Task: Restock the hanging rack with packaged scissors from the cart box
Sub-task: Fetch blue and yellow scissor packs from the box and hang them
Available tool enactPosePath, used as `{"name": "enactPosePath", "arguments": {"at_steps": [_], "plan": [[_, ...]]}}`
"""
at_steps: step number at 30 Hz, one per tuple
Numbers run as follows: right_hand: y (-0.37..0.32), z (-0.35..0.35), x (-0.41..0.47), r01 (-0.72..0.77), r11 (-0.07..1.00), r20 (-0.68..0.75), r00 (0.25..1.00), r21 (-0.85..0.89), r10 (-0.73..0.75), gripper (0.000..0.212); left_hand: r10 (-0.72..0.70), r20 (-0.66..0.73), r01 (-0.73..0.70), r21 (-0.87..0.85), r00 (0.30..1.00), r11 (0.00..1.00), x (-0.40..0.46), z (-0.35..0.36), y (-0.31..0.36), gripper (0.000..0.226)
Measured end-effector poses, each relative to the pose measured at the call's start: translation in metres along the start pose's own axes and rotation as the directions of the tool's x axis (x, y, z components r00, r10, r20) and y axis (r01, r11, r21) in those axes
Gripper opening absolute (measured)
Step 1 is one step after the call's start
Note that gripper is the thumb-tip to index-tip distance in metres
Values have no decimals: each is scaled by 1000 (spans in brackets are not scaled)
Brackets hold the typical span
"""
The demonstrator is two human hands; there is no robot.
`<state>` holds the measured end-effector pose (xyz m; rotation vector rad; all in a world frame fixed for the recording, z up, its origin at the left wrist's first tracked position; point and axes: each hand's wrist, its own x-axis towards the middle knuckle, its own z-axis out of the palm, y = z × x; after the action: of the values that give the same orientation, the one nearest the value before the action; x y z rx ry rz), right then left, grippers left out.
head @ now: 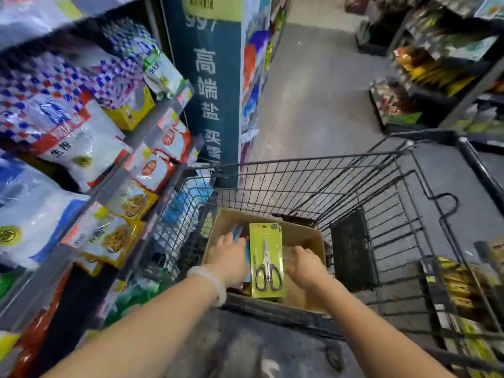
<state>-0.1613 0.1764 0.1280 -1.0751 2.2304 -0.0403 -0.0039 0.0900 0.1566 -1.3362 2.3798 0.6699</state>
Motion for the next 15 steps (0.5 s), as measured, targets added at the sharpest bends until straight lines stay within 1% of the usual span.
{"name": "enactPosePath", "arguments": {"at_steps": [3, 6, 8, 10, 13, 15], "plan": [[10, 12, 52, -30, 999, 109, 994, 35, 26, 55, -58, 67, 61, -36, 996, 997, 41, 13, 0, 60], [18, 31, 102, -70, 995, 222, 974, 64, 54, 52, -124, 165, 142, -104, 978, 984, 76, 28, -5, 64], [22, 46, 128, -115, 988, 272, 959, 108, 82, 50, -168, 243, 212, -169, 955, 962, 95, 39, -8, 68], [25, 62, 148, -171, 969, 298, 948, 178, 113, 52, -195, 281, 263, -230, 940, 937, 113, 49, -12, 65], [36, 92, 172, -278, 912, 285, 939, 301, 193, 64, -231, 287, 319, -310, 929, 896, 133, 64, -15, 57], [44, 108, 181, -341, 874, 276, 927, 347, 252, 69, -258, 299, 363, -384, 919, 849, 140, 75, -14, 52]]}}
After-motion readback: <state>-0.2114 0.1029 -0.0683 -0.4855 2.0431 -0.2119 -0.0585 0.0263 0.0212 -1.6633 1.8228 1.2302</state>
